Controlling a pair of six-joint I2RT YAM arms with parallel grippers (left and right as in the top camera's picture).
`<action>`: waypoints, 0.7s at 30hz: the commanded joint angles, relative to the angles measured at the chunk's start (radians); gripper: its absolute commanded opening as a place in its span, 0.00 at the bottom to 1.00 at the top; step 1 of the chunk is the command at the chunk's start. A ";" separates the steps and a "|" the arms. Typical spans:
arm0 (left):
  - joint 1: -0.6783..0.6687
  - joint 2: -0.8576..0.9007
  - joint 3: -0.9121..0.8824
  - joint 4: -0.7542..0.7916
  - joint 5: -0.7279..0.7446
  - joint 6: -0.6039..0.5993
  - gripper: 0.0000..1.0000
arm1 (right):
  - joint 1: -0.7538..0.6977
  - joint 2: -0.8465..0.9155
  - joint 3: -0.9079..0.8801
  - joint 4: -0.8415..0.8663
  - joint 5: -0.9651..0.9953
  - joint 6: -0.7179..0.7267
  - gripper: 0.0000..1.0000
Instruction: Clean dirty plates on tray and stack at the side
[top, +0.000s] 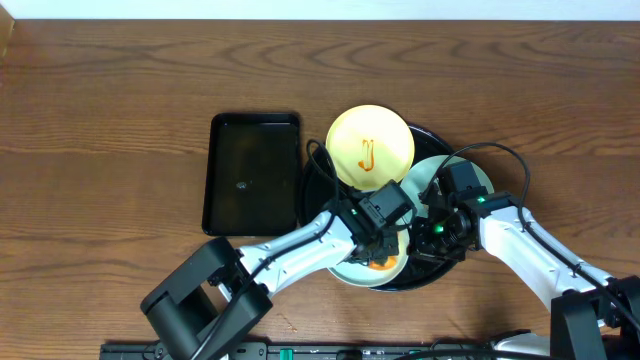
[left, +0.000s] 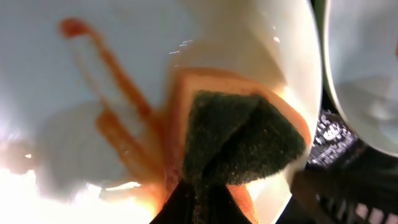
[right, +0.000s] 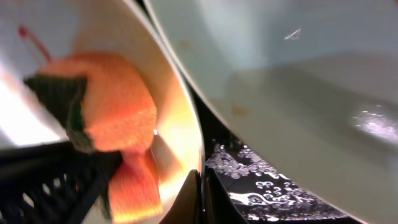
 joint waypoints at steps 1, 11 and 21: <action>0.042 0.039 -0.004 -0.023 -0.097 0.088 0.08 | 0.010 0.010 -0.006 -0.014 0.005 0.002 0.01; 0.111 0.037 -0.004 -0.021 -0.095 0.170 0.07 | 0.010 0.010 -0.006 0.011 -0.039 0.002 0.17; 0.111 0.037 -0.004 -0.019 -0.095 0.169 0.07 | 0.035 0.011 -0.006 0.226 -0.092 0.003 0.28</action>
